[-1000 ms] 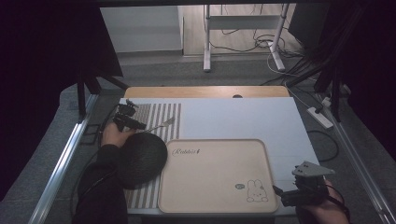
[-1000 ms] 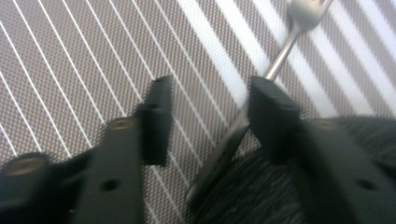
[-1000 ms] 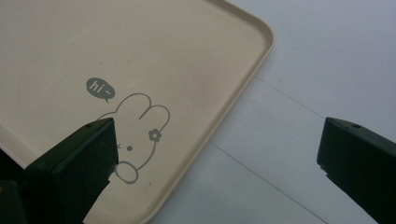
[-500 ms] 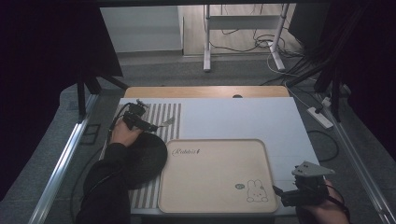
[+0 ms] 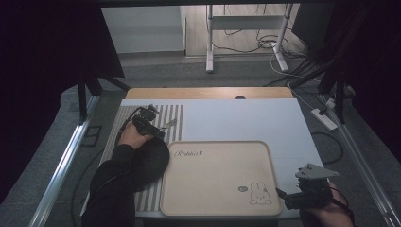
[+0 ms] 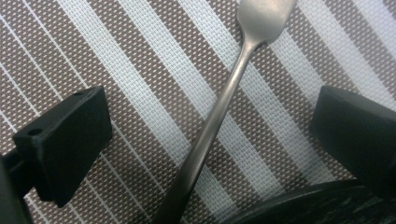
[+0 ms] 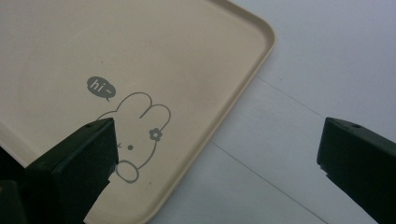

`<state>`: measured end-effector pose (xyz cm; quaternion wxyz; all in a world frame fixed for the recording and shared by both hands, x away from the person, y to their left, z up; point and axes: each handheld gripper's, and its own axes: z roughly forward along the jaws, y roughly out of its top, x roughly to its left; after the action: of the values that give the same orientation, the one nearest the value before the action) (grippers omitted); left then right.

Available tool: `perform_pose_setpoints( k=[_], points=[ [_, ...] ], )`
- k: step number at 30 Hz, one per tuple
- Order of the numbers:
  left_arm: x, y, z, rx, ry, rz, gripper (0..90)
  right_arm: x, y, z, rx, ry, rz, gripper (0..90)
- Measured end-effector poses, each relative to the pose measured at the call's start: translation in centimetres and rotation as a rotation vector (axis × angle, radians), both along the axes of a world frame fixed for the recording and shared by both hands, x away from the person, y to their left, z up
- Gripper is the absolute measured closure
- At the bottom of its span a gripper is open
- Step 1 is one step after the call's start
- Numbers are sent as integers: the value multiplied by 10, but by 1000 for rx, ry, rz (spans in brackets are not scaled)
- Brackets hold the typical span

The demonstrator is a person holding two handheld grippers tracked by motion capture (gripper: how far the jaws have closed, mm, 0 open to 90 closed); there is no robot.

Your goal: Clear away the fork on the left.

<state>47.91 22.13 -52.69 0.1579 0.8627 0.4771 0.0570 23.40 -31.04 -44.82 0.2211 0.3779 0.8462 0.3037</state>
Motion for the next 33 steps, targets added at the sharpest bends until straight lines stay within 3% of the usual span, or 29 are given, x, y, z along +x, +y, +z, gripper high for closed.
perform_pose_setpoints(
  k=[5, 8, 12, 13, 16, 22, 28, 31, 33],
  points=[
    [-2, 3, 2, -6, -17, -18, 35, 0, 0, 0, -2, 0, 1, 0],
    [-4, 7, 8, -21, -47, -24, 275, 0, 0, 0, -1, 2, 0, 0],
    [-7, 7, 10, -27, -68, -51, 478, 0, 1, 0, -6, 2, 2, 0],
    [-7, 7, 10, -30, -69, -62, 586, 0, 1, 0, -6, 3, 2, 0],
    [-8, 4, 11, -7, -81, -92, 762, 0, 1, -1, -7, 3, 3, 0],
    [-10, 3, 11, -16, -90, -157, 844, 0, 1, -1, -8, 3, 2, 0],
    [-9, 5, 10, -19, -99, -192, 857, 0, 1, -1, -8, 4, 2, 0],
    [-9, 4, 11, 5, -110, -219, 859, 0, 1, -1, -8, 4, 2, 0],
    [-8, 1, 12, 62, -133, -220, 860, 1, 1, -1, -8, 4, 2, 0]
  ],
)
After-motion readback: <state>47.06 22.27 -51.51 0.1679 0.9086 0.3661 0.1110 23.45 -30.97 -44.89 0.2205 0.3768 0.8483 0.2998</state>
